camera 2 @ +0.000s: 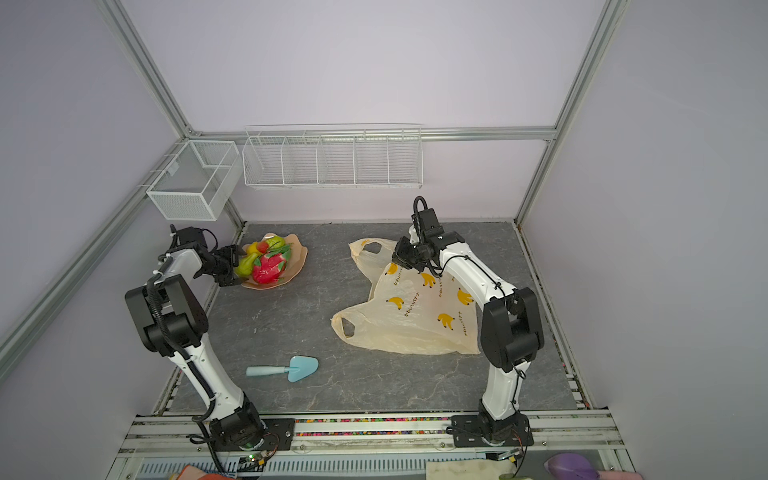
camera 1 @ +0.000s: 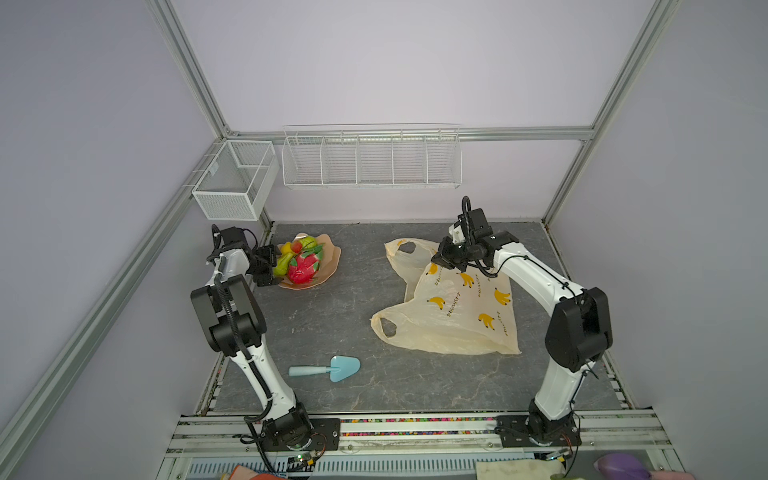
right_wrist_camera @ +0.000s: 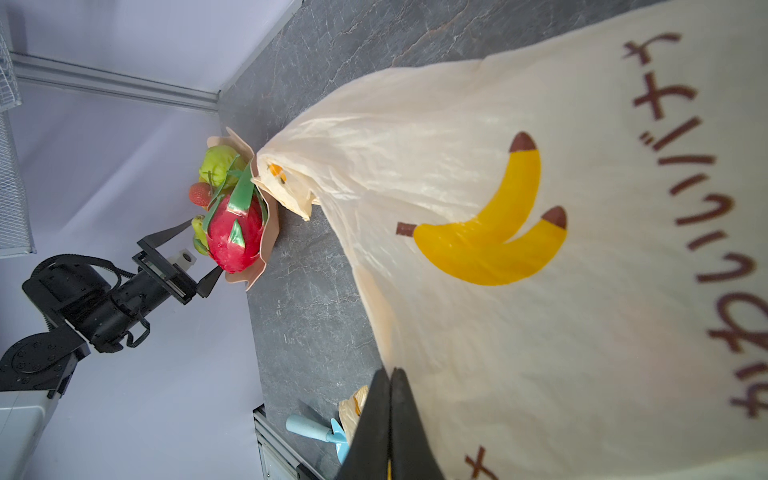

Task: Place the fruits into the plastic bag
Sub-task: 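Lower the left gripper onto the green fruit in the bowl and grasp it, then lift the green fruit with the left gripper and carry it over the bag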

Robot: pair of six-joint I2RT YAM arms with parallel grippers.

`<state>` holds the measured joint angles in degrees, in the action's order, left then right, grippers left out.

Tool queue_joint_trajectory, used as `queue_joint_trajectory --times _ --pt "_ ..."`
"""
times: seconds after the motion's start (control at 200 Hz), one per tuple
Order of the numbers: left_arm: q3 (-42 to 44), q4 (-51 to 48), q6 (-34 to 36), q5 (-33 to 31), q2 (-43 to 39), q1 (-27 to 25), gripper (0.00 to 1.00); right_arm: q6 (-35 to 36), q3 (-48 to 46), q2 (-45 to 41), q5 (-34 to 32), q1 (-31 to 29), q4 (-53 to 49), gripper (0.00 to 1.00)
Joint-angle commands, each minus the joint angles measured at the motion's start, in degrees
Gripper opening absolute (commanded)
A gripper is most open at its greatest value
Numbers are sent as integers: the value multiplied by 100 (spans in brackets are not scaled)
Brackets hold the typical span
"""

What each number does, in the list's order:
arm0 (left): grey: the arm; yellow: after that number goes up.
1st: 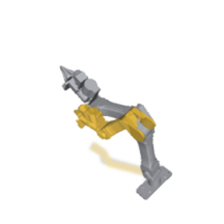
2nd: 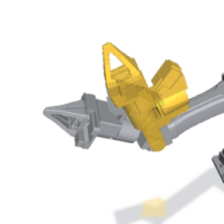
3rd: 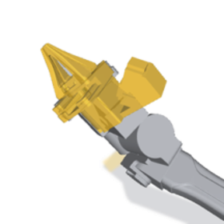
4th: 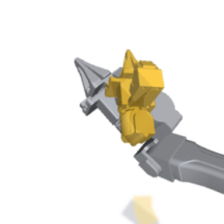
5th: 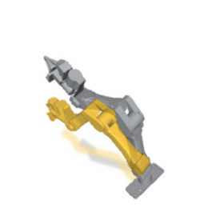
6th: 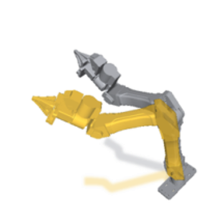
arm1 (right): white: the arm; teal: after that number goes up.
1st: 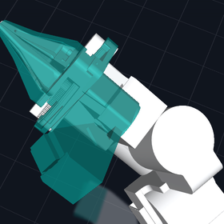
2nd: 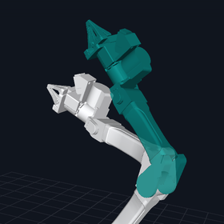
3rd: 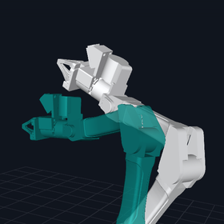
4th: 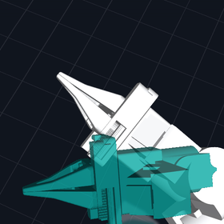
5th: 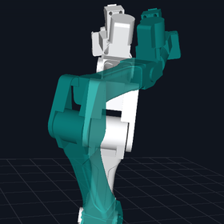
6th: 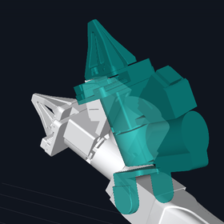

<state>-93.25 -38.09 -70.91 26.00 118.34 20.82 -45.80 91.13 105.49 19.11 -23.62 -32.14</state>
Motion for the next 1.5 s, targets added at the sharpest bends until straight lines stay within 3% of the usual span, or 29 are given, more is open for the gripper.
queue_joint_trajectory --times 0.0,0.685,1.17,1.44,1.495 --pt "-78 -173 -55 -165 115 -34 84 71 -131 -231 -83 47 -39 7" --pt "-48 -87 16 -117 -103 -95 66 95 -96 -248 -125 99 -38 6" --pt "541 63 252 -104 -1158 -332 62 161 35 -161 -56 144 -115 6" --pt "1037 -185 753 -386 -2063 -490 62 221 220 -56 15 166 -186 7" --pt "1084 -355 926 -536 -2261 -820 62 221 254 -29 29 165 -207 7"
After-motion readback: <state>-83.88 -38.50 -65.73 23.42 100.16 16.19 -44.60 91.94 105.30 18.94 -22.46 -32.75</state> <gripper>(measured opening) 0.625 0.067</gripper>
